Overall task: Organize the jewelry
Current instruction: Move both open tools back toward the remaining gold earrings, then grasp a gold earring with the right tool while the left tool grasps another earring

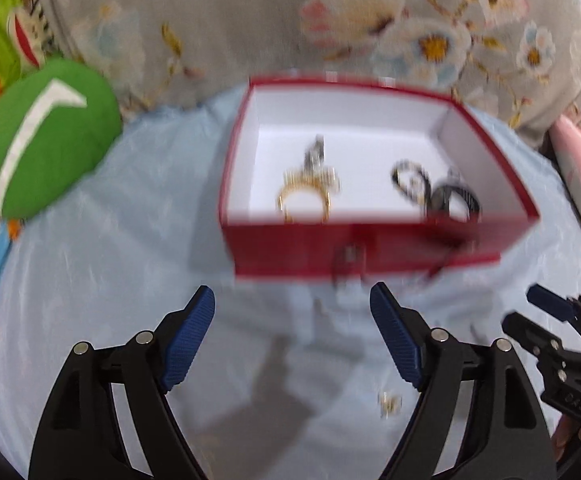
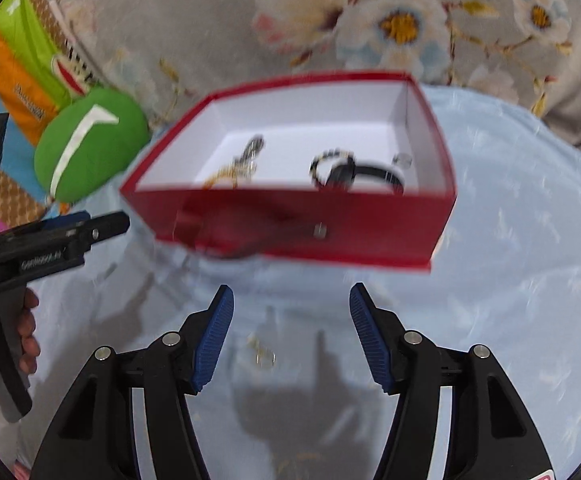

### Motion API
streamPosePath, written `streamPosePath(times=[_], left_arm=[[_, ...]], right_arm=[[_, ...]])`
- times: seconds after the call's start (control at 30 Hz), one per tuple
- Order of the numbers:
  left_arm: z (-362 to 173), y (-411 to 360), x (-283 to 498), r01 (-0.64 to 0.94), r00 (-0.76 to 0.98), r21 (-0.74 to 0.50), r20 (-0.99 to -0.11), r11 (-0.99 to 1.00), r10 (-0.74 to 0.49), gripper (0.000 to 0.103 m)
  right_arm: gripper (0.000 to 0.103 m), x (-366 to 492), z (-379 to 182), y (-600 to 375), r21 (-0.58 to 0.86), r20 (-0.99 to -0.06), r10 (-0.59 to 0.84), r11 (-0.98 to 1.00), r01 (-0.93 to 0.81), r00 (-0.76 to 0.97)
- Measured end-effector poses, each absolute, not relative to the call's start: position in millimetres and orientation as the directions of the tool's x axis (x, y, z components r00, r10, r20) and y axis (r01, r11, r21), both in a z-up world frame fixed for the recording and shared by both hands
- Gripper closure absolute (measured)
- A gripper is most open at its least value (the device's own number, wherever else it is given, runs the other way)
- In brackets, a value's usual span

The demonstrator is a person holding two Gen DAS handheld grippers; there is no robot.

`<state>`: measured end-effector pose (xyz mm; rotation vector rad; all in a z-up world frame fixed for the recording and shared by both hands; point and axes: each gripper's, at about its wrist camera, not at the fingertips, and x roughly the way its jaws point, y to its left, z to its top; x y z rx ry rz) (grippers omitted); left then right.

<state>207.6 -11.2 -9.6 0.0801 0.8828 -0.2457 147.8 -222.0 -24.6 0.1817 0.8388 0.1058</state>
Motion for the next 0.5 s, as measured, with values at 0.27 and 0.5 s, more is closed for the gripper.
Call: streamPosePath(times=[0.27, 0.5], left_arm=[[-62.5, -2.8, 165.2, 0.226, 0.499, -0.064, -0.850, 0.972, -0.171, 0.026], [-72.6, -5.8, 155.5, 0.232, 0.466, -0.085, -0.865, 0.969, -0.188, 0.026]], right_arm=[[0.054, 147.8, -64.4, -187.9, 0.165, -0.783, 0.173, 0.984, -0.069, 0.598], [0.065, 152.2, -81.8, -170.9, 0.084, -0.810, 0.117, 0.993, -0.084, 0.574]])
